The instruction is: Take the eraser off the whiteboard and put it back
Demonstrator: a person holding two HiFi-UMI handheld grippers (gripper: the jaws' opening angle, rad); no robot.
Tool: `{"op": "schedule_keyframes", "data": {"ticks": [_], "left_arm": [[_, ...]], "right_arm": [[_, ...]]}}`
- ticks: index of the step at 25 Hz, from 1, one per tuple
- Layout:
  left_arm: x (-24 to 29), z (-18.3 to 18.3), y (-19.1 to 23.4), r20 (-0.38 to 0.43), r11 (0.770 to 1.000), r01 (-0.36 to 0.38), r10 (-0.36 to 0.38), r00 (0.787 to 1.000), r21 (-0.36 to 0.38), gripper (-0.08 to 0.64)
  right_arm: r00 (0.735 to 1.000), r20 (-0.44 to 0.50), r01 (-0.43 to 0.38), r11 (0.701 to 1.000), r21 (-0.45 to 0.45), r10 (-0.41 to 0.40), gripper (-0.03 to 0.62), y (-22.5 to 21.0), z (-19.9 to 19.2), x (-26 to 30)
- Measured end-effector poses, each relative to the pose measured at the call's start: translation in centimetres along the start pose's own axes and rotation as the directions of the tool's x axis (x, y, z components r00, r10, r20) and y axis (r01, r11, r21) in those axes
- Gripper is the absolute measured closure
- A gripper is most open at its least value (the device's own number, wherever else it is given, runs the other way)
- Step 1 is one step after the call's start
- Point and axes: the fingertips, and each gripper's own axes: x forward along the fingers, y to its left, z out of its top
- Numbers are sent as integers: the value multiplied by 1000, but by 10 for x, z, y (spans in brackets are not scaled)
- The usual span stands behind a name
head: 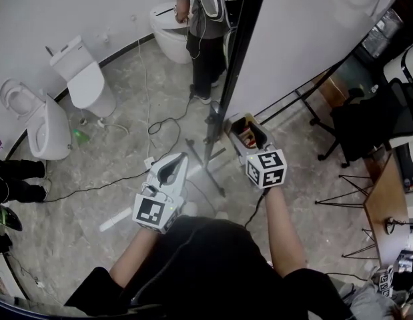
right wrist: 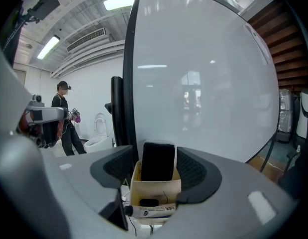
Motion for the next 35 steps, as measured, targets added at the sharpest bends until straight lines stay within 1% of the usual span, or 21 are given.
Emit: {"op": "schedule_keyframes", "data": {"ticks": [3,6,8,12,15,17,21,23,24,25,26,27,29,32,35], "left_arm": [[2,4,5,6,1000,-5,5,1000,-23,554],[3,5,10,9,1000,-4,4,1000,-25,554],[5,6,12,9,1000,0,0,1000,-24,554],[9,6,17,-16,1000,1,-1,1000,-4,554],[11,3,18,-3,1000,11,-11,1000,-23,554],[12,1,21,-5,1000,14,-14,1000,-11,554],[15,2,25,-15,1000,1,-2,1000,-21,554],[16,1,26,-16,1000,11,-11,1000,-4,554],[16,0,27,-18,1000,11,-11,1000,1,554],[16,1,27,-15,1000,5,-5,1000,-6,554],[17,1,27,-11,1000,2,-2,1000,-19,554],[17,0,27,-7,1000,2,-2,1000,-26,554],[16,-3,28,-9,1000,6,-6,1000,-13,554],[18,-2,29,-28,1000,4,-4,1000,-8,554],[18,-5,27,-14,1000,10,-10,1000,-1,554]], "right_arm": [[1000,-22,-3,1000,-1,3,286,-2,-1,6],[999,-40,-3,1000,-3,3,272,-2,-2,11],[999,-50,-3,1000,3,3,268,-4,-1,15],[997,-74,-8,1000,5,8,267,-7,-4,23],[996,-88,-13,1000,10,13,267,-7,-8,27],[996,-90,-16,1000,12,17,267,-7,-9,30],[995,-94,-16,1000,10,16,267,-6,-9,34],[995,-102,-19,1000,3,19,267,-6,-10,36],[994,-106,-20,1000,-1,20,268,-6,-12,36],[994,-109,-21,1000,-1,21,282,-6,-13,37],[994,-109,-21,1000,2,21,312,-6,-14,37],[994,-108,-22,1000,5,22,314,-6,-14,37],[994,-105,-23,1000,5,24,316,-6,-14,37],[996,-92,-20,1000,-4,19,318,-6,-11,36],[998,-63,-20,1000,1,20,324,-7,-6,34]]}}
